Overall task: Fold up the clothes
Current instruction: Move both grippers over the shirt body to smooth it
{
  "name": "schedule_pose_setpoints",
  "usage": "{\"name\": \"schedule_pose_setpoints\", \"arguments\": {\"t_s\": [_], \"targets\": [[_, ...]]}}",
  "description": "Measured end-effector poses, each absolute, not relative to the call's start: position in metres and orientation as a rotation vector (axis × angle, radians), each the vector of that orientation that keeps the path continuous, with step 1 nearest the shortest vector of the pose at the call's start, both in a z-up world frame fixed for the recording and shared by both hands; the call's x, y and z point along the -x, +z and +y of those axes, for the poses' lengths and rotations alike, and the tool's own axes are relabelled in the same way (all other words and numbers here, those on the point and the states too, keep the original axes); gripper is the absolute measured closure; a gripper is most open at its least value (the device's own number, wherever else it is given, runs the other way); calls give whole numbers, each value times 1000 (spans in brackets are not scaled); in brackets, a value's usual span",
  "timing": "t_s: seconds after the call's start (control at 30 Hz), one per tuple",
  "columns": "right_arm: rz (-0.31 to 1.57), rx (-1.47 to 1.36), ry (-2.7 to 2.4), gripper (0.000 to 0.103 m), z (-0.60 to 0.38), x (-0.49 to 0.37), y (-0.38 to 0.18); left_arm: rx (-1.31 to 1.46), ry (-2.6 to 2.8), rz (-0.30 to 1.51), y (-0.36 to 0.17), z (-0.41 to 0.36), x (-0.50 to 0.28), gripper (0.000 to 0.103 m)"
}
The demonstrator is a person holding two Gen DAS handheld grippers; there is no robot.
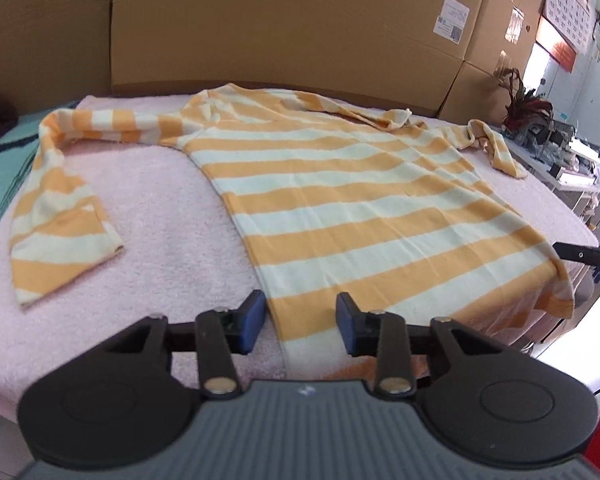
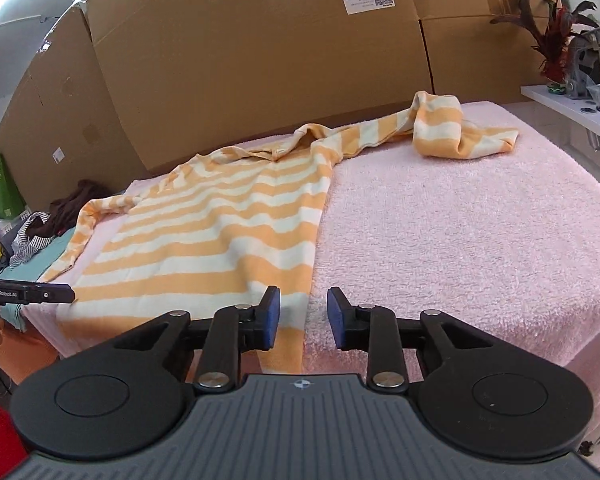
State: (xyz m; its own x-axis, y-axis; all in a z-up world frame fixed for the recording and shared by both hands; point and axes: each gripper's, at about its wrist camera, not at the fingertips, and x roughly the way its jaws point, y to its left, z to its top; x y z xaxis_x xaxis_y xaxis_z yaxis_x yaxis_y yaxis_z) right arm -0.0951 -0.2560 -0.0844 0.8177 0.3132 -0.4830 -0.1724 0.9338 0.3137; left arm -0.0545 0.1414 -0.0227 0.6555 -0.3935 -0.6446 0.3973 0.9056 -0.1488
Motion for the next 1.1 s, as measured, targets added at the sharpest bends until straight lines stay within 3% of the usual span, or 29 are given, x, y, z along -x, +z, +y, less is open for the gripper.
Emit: {"name": "schedule_pose_setpoints", "arguments": {"t_s": [0.03,0.07,0.23,0.4,0.53,0.63,0.8,0.97,1.1], "targets": [[565,-245,276,97,-254,94,-85,-27,-447,732,-22,141,54,91],[579,-223,293,97,-252,94,-84,-48,-447,735,-22,141,53,95],[630,-146,346,102,-257,99,-75,-87,-445,785,-15,156,42,96],[581,-188,334,101,-268,87,-65,-213,-402,744,2,151,33,97],[491,-213,366,85,-267,47,-45,-168,-431,625,37,150,9,92],[514,-204,378,83,-252,-9,-39,-185,-484,553,44,118,-27,72],[576,64,367,84,-205,-98,-40,-269,-464,554,12,72,-100,72],[724,151,377,84,-181,-168,-61,-191,-386,633,-18,67,-156,75],[732,125,396,85,-181,-206,-66,-144,-387,621,-31,76,-162,63]]}}
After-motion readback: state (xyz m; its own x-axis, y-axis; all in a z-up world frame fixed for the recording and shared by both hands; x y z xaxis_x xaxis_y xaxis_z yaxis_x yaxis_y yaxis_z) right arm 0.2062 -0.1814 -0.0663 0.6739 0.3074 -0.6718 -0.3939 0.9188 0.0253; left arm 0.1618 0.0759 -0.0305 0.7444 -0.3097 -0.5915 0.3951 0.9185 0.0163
